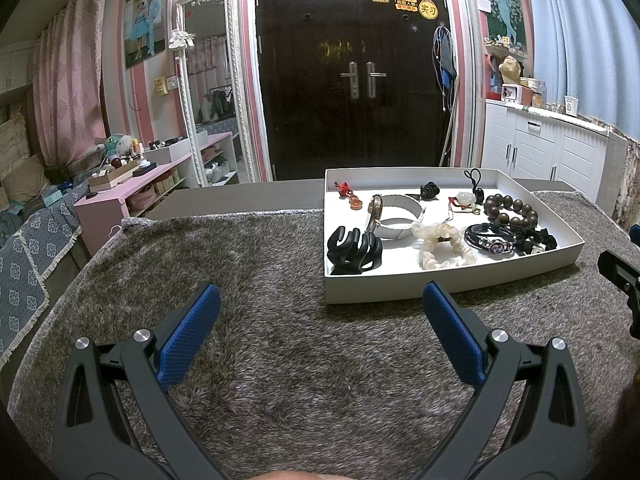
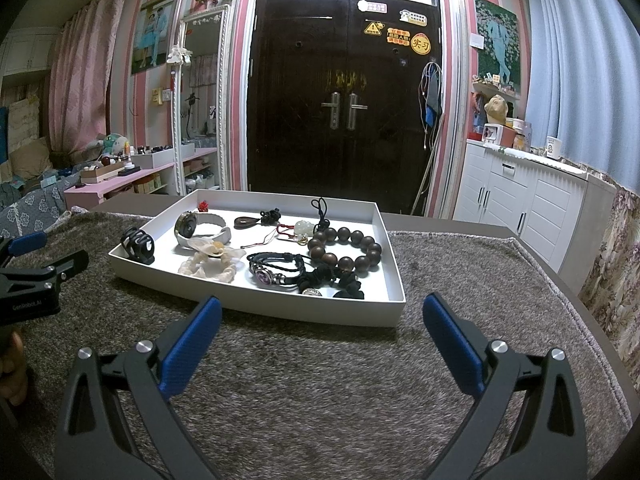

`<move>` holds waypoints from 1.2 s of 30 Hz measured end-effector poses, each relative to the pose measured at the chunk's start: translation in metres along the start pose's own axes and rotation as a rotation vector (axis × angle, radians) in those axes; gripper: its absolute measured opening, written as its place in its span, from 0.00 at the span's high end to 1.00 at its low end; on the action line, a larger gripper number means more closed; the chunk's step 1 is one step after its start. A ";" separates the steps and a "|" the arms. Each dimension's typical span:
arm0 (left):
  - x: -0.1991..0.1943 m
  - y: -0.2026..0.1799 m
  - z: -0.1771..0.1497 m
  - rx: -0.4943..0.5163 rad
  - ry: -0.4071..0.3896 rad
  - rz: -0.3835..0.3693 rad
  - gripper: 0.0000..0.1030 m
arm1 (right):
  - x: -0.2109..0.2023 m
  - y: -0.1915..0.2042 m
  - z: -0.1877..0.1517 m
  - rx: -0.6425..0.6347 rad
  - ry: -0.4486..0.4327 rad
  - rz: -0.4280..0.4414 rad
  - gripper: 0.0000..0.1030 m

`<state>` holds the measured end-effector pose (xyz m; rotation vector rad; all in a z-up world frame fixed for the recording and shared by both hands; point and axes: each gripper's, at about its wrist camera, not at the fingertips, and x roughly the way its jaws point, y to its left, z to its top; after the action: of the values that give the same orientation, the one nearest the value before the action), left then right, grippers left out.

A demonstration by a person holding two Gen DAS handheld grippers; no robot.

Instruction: Organize jewelry

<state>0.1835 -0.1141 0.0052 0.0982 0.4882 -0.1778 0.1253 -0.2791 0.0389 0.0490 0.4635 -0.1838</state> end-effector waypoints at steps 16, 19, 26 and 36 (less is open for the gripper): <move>0.000 0.001 0.000 -0.003 0.002 0.002 0.03 | 0.000 0.000 0.000 -0.001 0.000 0.000 0.02; 0.000 0.001 0.000 -0.002 0.002 0.002 0.03 | 0.000 0.000 0.000 -0.001 0.000 0.000 0.02; 0.000 0.002 0.000 -0.002 0.002 0.002 0.03 | 0.000 0.000 0.000 -0.002 0.001 0.001 0.03; 0.002 0.004 0.001 -0.014 0.005 0.000 0.03 | 0.001 0.001 0.000 -0.003 0.000 0.001 0.03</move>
<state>0.1862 -0.1101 0.0054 0.0846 0.4945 -0.1745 0.1261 -0.2787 0.0385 0.0463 0.4638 -0.1825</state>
